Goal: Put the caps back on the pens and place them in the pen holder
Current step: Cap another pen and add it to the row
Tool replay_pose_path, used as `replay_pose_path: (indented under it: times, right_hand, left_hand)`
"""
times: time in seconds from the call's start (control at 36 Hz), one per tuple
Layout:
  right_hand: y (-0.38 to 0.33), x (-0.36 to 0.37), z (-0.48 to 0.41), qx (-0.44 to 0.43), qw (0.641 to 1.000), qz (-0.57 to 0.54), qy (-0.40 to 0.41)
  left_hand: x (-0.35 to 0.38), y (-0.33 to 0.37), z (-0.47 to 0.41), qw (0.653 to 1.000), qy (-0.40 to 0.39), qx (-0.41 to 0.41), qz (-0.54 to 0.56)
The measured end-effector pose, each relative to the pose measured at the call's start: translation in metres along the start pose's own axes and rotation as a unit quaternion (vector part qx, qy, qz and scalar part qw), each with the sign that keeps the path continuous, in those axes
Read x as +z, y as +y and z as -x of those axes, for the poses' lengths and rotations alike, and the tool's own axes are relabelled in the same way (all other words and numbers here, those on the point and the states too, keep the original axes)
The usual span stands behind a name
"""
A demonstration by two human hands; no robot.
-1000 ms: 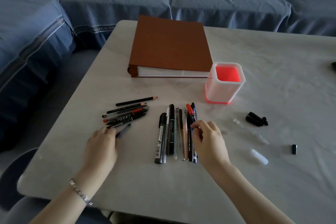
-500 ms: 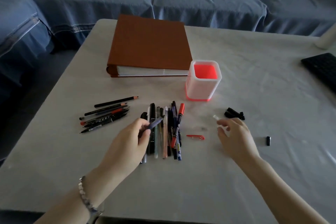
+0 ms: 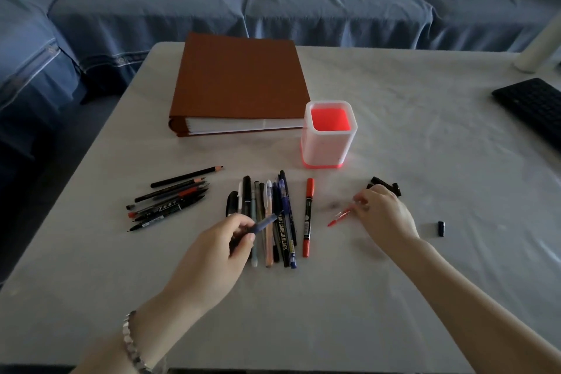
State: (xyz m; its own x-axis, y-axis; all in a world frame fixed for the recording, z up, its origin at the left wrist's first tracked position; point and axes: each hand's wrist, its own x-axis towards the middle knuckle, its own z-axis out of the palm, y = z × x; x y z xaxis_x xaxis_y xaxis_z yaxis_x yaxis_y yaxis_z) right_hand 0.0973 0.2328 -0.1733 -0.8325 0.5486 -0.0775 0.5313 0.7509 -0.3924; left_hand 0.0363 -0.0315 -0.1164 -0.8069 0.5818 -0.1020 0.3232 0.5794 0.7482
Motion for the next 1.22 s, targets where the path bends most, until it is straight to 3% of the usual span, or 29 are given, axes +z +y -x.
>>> replay_pose_path:
  times: [0.28, 0.42, 0.5, 0.64, 0.83, 0.89, 0.94, 1.08, 1.22]
  right_hand:
    - [0.016, -0.007, 0.017, -0.047, 0.996, -0.074, -0.012]
    - [0.026, -0.024, 0.02, -0.031, 0.993, -0.114, 0.03]
    - [0.038, -0.045, 0.023, -0.009, 0.996, -0.084, 0.004]
    - [0.047, -0.057, 0.039, 0.02, 0.991, -0.012, -0.133]
    - [0.033, -0.035, 0.05, -0.029, 0.99, 0.052, -0.13]
    - [0.025, -0.031, 0.049, -0.032, 0.994, -0.009, -0.1]
    - [0.012, -0.031, 0.049, -0.004, 0.987, -0.147, -0.063]
    - [-0.037, -0.045, 0.052, -0.009, 0.886, -0.464, -0.019]
    - [-0.072, -0.048, 0.061, 0.039, 0.802, -0.596, 0.02]
  left_hand:
    - [0.012, 0.008, -0.001, 0.999, -0.027, -0.005, 0.034]
    - [0.013, 0.012, -0.002, 0.999, -0.023, 0.001, 0.03]
    - [0.015, 0.013, -0.003, 0.999, -0.021, 0.002, 0.031]
    - [0.019, 0.014, -0.004, 0.999, -0.024, 0.001, 0.029]
    - [0.021, 0.015, -0.003, 0.999, -0.025, 0.005, 0.028]
    - [0.019, 0.016, -0.002, 0.999, -0.019, 0.009, 0.036]
    - [0.017, 0.018, -0.001, 0.999, -0.008, 0.01, 0.046]
    - [0.012, 0.018, 0.0, 0.996, 0.014, 0.016, 0.089]
    - [0.009, 0.017, 0.001, 0.992, 0.021, 0.029, 0.121]
